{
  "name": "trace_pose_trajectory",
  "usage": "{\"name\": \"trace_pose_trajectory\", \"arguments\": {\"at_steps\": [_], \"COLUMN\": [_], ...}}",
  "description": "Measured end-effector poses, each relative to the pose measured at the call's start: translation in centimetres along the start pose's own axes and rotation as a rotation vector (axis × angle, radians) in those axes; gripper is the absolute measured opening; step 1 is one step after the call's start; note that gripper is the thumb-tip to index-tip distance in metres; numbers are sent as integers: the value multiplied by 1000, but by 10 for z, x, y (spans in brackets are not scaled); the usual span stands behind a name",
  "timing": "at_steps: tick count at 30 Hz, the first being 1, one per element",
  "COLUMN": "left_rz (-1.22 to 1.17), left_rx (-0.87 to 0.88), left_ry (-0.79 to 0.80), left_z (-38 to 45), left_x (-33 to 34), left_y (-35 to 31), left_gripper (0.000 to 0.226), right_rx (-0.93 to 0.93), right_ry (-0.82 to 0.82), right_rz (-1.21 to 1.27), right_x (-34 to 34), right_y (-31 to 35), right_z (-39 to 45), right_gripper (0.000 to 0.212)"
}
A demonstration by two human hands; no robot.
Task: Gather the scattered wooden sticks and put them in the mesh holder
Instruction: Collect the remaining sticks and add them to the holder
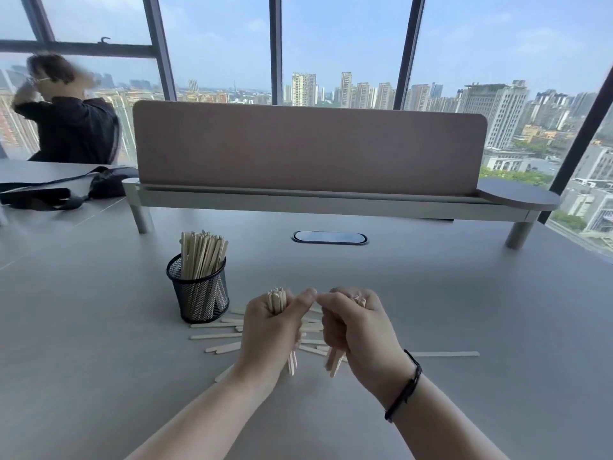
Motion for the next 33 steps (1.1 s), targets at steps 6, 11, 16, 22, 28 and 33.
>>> {"name": "trace_pose_trajectory", "arguments": {"at_steps": [6, 11, 16, 22, 28, 33], "left_rz": [-52, -71, -181, 64, 317, 386], "left_rx": [-159, -76, 89, 62, 46, -23], "left_ry": [33, -22, -215, -413, -463, -369], "left_z": [5, 20, 53, 90, 110, 116], "left_x": [-4, -43, -106, -150, -173, -177], "left_y": [5, -50, -135, -137, -97, -76], "left_gripper": [45, 62, 70, 61, 49, 38], "right_rx": [80, 161, 114, -7, 39, -376], "right_ry": [106, 115, 125, 0, -127, -45], "right_rz": [-62, 87, 381, 434, 70, -563], "right_x": [28, 67, 135, 178, 177, 174], "right_y": [-12, -11, 19, 26, -24, -4], "right_z": [-2, 23, 77, 140, 145, 144], "right_gripper": [55, 68, 70, 47, 51, 30]}}
Point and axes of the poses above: each hand's wrist, its own z-axis towards the middle knuckle, its own x-axis out of the palm, y = z × x, the point moved 10 cm from there along z, towards the middle knuckle, and after that the axes turned 12 degrees about -x, right-handed, at the moved point
